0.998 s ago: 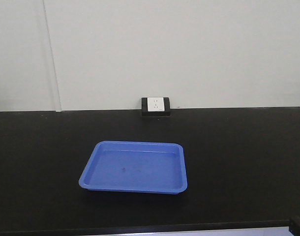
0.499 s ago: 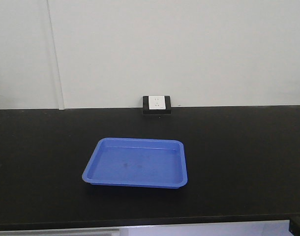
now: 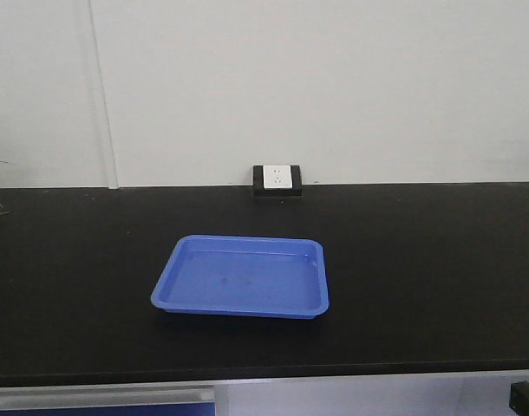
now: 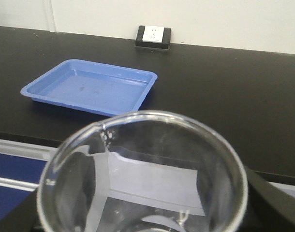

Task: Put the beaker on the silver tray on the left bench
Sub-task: 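Back the base away from the bench holding the beaker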

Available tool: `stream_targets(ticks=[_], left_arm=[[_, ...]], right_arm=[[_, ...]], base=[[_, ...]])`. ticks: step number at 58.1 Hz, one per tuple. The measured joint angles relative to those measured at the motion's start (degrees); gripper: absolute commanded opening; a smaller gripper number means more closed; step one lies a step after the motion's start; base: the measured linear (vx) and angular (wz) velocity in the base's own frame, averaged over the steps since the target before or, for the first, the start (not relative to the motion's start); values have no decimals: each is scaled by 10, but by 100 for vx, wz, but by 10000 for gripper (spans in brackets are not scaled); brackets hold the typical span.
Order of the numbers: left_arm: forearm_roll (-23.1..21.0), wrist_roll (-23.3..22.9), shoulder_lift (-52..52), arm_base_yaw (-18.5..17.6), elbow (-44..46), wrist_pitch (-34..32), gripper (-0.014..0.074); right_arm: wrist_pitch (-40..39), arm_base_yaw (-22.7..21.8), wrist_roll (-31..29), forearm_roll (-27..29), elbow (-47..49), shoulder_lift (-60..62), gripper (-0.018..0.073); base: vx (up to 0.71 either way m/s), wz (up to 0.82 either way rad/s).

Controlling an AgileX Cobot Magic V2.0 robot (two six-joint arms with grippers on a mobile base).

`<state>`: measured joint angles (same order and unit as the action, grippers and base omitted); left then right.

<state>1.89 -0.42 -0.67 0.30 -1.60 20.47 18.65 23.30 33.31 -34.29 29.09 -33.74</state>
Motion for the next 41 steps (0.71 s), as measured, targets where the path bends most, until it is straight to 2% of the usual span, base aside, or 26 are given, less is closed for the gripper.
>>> stream_targets(ticks=[18,41], left_arm=[[0,0,0,0,0,0,1],[0,0,0,0,0,0,1]], right_arm=[[0,0,0,0,0,0,-8],[0,0,0,0,0,0,-8]], base=[[-21,9],[-27,24]])
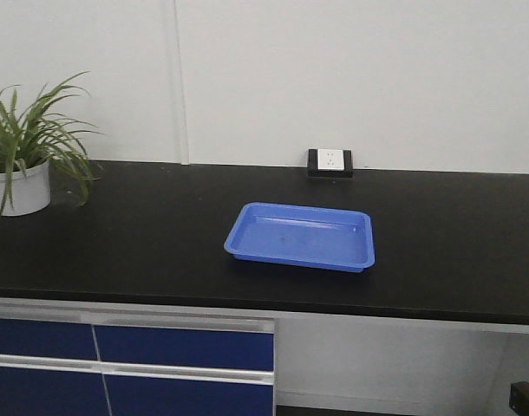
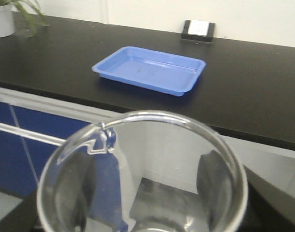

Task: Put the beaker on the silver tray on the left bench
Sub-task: 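Back the base away from the bench holding the beaker, then drive the base past the sink to the bench with the silver tray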

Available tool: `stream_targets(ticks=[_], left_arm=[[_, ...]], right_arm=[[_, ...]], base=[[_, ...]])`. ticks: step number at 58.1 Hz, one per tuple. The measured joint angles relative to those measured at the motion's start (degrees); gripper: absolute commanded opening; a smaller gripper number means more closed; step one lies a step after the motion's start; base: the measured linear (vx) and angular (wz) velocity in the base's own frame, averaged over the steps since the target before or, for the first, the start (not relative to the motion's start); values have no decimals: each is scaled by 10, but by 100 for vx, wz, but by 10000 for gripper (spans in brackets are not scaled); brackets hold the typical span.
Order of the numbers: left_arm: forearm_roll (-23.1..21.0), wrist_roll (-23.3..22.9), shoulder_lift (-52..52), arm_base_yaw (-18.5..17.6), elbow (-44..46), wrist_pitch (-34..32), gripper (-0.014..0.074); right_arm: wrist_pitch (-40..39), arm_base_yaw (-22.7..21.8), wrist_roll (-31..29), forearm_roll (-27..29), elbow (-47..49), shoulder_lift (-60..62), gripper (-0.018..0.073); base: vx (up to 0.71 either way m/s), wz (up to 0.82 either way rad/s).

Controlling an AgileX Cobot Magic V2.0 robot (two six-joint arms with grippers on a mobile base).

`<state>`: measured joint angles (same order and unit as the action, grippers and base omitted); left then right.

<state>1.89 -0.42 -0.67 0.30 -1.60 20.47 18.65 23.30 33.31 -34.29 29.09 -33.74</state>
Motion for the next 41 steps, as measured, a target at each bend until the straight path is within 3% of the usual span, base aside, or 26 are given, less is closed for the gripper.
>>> stream_targets(ticks=[41], left_arm=[[0,0,0,0,0,0,1]], right_arm=[[0,0,0,-1,0,0,-8]], base=[[-28,31]])
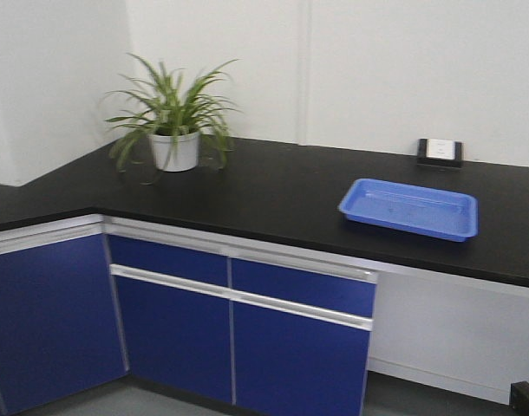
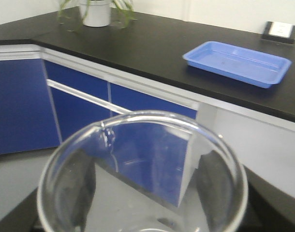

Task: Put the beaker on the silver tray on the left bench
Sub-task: 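Drive the base past the sink to the bench with the silver tray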

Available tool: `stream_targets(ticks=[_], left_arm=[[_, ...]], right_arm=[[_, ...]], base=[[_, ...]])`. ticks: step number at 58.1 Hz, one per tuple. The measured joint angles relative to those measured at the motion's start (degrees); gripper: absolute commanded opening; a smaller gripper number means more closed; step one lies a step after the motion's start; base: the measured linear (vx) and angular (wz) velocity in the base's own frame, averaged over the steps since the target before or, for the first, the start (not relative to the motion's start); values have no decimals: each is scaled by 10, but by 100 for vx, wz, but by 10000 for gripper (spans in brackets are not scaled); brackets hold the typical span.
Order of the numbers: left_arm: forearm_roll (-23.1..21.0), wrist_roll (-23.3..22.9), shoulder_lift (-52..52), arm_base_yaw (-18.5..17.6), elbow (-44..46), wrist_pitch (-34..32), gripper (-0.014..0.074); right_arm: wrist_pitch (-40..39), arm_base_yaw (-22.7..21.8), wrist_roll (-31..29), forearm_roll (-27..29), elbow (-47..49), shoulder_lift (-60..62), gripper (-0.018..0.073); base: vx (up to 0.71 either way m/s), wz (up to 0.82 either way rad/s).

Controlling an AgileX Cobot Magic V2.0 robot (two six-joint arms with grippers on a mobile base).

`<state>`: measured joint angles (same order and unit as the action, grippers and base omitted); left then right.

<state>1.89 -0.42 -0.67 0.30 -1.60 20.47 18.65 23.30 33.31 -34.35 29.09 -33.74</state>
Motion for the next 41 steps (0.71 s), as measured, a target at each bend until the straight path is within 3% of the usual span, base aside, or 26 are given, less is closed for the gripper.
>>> stream_targets(ticks=[20,41], left_arm=[[0,0,0,0,0,0,1],[0,0,0,0,0,0,1]], right_arm=[[0,0,0,0,0,0,-8],[1,0,0,0,0,0,-8]], base=[[-23,49],[-18,73]])
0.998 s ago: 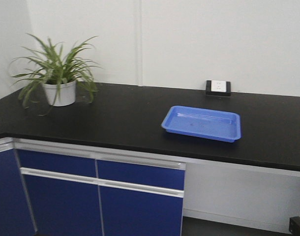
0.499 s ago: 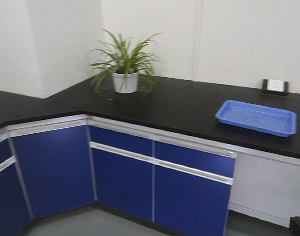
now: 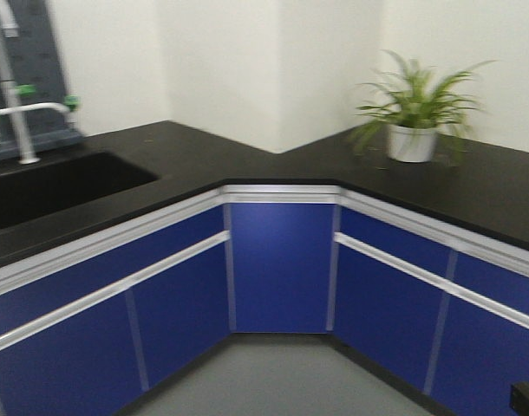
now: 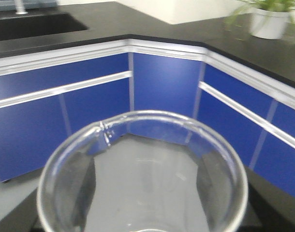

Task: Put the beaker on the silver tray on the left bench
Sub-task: 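Drive the base past the sink to the bench with the silver tray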

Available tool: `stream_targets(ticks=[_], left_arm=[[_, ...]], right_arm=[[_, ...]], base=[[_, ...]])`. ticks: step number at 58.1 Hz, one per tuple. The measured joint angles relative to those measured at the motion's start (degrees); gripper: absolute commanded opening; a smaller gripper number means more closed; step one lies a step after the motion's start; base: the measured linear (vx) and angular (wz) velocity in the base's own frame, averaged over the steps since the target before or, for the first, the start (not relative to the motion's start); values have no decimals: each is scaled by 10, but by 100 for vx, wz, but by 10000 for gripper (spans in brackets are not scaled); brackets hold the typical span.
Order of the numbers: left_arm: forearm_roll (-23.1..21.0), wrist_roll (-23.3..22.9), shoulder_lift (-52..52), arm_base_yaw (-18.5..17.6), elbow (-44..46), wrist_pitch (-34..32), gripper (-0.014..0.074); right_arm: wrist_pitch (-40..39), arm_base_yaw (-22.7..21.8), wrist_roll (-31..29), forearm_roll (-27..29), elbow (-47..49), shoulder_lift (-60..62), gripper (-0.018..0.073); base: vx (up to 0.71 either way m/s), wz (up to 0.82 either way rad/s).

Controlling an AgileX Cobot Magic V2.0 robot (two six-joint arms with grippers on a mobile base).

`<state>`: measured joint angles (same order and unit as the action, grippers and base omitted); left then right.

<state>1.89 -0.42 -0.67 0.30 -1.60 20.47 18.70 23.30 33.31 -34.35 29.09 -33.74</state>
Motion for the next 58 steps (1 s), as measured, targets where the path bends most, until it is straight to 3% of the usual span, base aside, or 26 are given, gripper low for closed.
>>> stream_targets(ticks=[58], left_arm=[[0,0,0,0,0,0,1]], right_arm=[[0,0,0,0,0,0,-8]], base=[[-1,65]])
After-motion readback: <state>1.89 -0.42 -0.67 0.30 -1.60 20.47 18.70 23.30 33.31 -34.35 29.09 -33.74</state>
